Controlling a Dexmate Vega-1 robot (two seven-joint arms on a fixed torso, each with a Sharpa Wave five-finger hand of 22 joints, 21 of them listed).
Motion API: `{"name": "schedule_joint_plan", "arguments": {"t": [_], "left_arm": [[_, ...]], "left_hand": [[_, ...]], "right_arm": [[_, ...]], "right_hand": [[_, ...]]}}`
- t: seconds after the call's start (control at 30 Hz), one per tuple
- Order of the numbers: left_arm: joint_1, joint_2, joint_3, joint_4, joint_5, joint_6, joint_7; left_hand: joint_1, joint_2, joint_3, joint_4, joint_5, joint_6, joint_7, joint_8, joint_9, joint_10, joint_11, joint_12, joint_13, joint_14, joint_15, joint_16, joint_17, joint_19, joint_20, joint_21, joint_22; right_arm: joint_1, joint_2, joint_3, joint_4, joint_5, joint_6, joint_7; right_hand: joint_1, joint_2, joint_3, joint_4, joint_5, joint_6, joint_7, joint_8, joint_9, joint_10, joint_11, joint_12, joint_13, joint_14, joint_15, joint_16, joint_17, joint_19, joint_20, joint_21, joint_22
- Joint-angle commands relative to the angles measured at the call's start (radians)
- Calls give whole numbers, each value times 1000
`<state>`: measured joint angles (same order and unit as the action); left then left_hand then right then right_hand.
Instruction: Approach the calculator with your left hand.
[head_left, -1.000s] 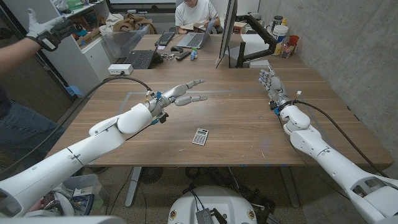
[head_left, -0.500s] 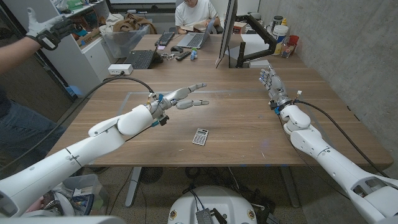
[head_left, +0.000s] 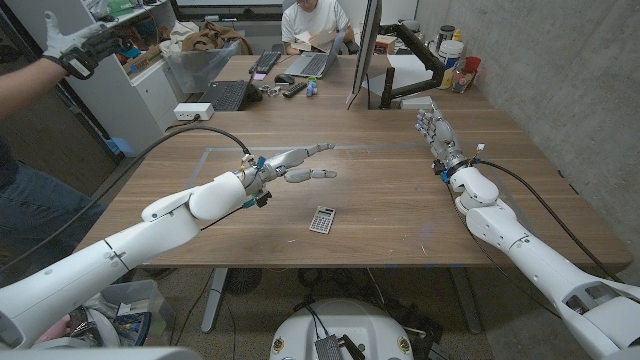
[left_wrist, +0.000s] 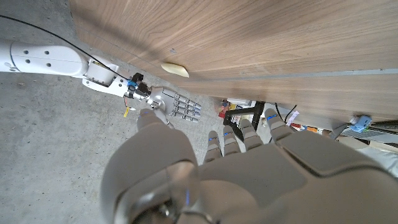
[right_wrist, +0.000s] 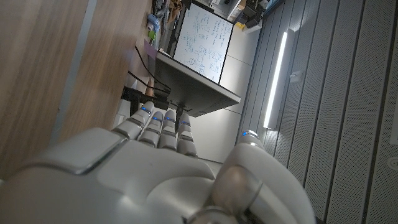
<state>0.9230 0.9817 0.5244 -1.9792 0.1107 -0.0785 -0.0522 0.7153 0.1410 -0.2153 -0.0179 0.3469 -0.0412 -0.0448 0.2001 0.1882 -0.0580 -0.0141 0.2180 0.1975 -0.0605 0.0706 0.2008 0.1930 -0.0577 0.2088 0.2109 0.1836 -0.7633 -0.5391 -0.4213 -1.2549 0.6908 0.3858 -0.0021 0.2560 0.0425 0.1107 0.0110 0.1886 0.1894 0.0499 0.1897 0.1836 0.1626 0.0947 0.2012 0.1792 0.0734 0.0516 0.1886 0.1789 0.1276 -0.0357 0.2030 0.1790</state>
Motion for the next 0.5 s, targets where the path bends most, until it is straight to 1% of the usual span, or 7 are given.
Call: {"name": "schedule_joint_plan", "arguments": {"t": [0.03, 0.33, 0.5], "left_arm": [[-7, 12, 16, -17, 14, 17, -29], [0, 16, 21, -29, 19, 30, -34], [10, 28, 20, -50, 25, 40, -38]], "left_hand": [[12, -4, -3, -8, 0, -3, 0, -1, 5, -3, -7, 1, 4, 6, 0, 1, 3, 2, 3, -1, 4], [13, -4, -3, -8, -1, -2, 2, 0, 6, 1, -10, 3, 5, 7, 1, 0, 3, 2, 3, -2, 4], [14, -4, -3, -8, -2, 0, 2, 1, 6, 3, -10, 4, 5, 6, 2, 0, 3, 2, 3, -2, 4]], "right_arm": [[16, 10, -6, 20, -2, 3, 14], [22, 12, -6, 26, -4, 4, 21], [24, 14, -5, 28, -2, 4, 23]], "right_hand": [[-4, 10, -1, -1, 7, 3, -6, 4, 3, 6, 2, 7, 2, 8, 5, 2, 5, 3, 7, -2, 5], [-4, 10, -1, -2, 7, 3, -7, 4, 3, 6, 2, 7, 2, 9, 6, 2, 5, 3, 7, -2, 5], [-5, 11, -2, -2, 7, 3, -6, 4, 2, 6, -1, 6, 2, 9, 6, 2, 5, 3, 7, -2, 6]]}}
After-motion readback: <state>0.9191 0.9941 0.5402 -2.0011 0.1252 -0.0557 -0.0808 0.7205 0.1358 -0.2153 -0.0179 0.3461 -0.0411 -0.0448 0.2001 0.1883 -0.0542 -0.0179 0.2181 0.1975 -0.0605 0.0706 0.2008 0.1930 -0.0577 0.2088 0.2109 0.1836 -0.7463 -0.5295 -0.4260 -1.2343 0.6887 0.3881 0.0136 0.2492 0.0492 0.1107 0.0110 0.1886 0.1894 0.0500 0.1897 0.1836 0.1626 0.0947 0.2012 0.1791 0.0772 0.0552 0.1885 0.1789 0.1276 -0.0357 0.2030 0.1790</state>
